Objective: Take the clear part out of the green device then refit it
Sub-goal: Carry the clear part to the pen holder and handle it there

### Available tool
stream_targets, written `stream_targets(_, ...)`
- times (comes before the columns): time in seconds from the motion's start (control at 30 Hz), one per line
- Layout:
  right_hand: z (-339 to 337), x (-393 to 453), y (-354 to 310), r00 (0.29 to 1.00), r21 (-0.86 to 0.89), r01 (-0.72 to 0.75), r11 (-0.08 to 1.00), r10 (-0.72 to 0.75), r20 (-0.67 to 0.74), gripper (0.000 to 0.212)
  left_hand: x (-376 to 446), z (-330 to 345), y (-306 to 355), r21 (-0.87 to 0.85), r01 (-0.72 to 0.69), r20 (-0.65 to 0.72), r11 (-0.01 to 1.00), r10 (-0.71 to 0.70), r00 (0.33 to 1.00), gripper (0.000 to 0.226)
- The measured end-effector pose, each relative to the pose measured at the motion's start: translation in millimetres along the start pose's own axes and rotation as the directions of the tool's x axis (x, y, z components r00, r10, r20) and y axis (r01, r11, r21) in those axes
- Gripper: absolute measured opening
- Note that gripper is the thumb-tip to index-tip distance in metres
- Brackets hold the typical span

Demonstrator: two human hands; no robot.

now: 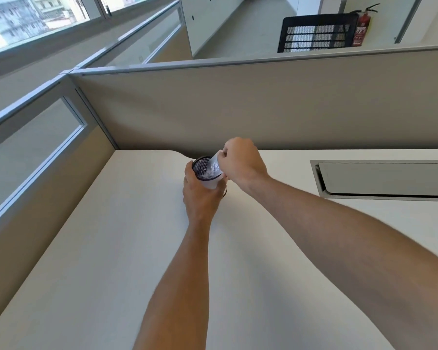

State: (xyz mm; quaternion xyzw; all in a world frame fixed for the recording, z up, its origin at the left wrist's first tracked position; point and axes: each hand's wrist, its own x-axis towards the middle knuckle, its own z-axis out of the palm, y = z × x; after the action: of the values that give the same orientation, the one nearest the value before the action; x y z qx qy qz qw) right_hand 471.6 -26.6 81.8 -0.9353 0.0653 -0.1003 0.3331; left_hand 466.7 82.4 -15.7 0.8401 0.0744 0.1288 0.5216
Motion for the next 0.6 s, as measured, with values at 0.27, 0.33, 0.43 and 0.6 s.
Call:
stream_targets(0.27, 2, 5, -5, 0.843, -0.426, 0.531, 0.732, -0.506, 0.181, 0.015, 1, -3, -1, 0.057, -0.003, 0.009, 0.998, 0.002, 1.0, 0.081)
stream_targets(0.33, 2, 5, -5, 0.761, -0.499, 0.63, 0.595, -0.599, 0.247, 0.01, 2, -5, 0, 0.085, 0.004, 0.016, 0.996, -0.006, 1.0, 0.078)
stream_targets(0.43, -1, 1, -5, 0.697, -0.514, 0.688, 0.513, -0.665, 0.27, 0.015, 4, -6, 2, 0.115, 0.012, 0.025, 0.993, -0.015, 1.0, 0.076)
stream_targets(0.6, -7, -6, -2, 0.681, -0.52, 0.698, 0.493, -0.683, 0.266, 0.013, 3, -7, 3, 0.124, 0.002, 0.025, 0.992, -0.005, 1.0, 0.075)
